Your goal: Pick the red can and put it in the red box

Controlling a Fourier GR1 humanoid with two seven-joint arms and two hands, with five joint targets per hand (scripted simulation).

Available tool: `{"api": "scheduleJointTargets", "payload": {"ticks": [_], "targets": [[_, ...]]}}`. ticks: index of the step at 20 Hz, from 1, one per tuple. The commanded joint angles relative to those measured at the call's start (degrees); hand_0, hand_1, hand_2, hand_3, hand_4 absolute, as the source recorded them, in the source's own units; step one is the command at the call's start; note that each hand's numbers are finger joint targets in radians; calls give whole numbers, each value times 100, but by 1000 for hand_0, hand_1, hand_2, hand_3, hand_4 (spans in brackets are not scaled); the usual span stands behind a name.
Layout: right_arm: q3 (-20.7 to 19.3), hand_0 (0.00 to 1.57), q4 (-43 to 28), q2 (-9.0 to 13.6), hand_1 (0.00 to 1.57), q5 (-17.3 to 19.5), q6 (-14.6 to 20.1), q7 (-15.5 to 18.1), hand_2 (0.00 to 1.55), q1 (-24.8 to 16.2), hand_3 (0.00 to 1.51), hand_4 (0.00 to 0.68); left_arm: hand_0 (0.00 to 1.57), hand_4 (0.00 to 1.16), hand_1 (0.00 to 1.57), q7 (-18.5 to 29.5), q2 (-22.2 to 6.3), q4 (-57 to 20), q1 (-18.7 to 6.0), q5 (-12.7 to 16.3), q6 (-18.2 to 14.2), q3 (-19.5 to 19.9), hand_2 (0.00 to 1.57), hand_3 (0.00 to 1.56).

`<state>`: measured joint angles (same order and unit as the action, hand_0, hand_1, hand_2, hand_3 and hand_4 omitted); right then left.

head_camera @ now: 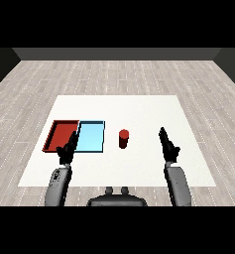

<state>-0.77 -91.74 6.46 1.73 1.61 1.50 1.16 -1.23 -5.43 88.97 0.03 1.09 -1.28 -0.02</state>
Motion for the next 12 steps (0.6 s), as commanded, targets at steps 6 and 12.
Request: {"api": "scheduleJointTargets", "payload": {"ticks": [6, 12], "targets": [[-411, 0, 1378, 47, 0, -239, -283, -15, 0, 857, 0, 0, 0, 0, 0, 61, -17, -114, -239, -125, 142, 57, 0, 0], [-534, 0, 654, 56, 0, -654, -751, 1692, 0, 455, 0, 0, 0, 0, 0, 2383, 280, 429, 53, 182, 348, 162, 0, 0]]}}
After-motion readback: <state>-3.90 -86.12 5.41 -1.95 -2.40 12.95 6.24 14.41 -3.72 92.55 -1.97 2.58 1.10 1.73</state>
